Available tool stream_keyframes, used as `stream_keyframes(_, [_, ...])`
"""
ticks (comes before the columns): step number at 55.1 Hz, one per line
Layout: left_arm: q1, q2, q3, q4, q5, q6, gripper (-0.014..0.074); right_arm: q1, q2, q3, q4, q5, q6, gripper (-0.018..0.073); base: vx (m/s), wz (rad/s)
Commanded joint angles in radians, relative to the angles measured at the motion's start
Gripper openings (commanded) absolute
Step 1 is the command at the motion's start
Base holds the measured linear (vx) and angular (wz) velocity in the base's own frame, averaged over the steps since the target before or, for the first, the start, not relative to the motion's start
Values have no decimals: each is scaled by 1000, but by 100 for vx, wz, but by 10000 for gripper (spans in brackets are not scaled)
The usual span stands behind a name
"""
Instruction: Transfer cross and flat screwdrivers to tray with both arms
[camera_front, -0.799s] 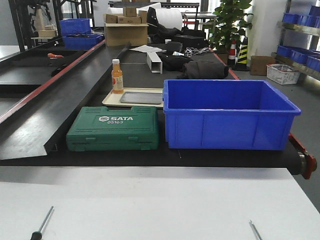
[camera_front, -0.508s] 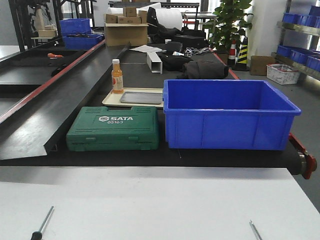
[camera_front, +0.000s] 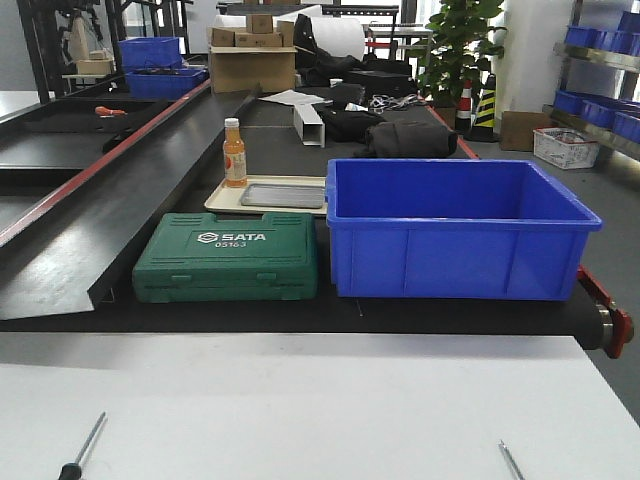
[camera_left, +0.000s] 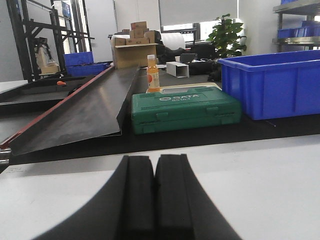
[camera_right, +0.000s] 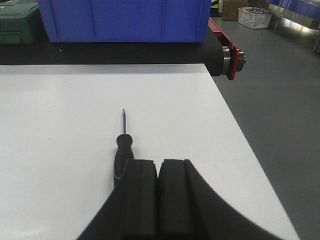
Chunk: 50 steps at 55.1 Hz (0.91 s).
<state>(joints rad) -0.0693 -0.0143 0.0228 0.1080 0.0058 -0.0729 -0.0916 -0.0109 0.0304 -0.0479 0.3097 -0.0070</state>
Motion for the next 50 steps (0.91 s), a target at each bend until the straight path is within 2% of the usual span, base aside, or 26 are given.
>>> stream_keyframes(1, [-1, -1, -33, -9, -91, -1, -6, -6, 5, 7, -92, -87, -87, -8, 0, 0])
stream_keyframes(6, [-1, -1, -33, -9, -91, -1, -6, -6, 5, 7, -100, -114, -95, -8, 0, 0])
stream_keyframes(19, [-1, -1, -33, -9, -96, -1, -6, -6, 5, 7, 28, -360, 70, -8, 0, 0])
stream_keyframes(26, [-1, -1, -33, -9, -129, -1, -6, -6, 5, 7, 17, -516, 17, -8, 0, 0])
stream_keyframes(34, [-1, -1, -36, -9, -273, -8, -6, -6, 5, 4, 24, -698, 7, -8, 0, 0])
stream_keyframes(38, [-1, 3, -62, -9, -270, -23, -6, -6, 10, -2, 28, -698, 38, -8, 0, 0])
stream_keyframes(43, [-1, 35, -126, -9, -214, -21, -3, -6, 32, -50, 28, -652, 52, -8, 0, 0])
stream_keyframes(50, [-1, 148, -289, 18, -144, 8, -3, -6, 119, -208, 27, -529, 53, -8, 0, 0])
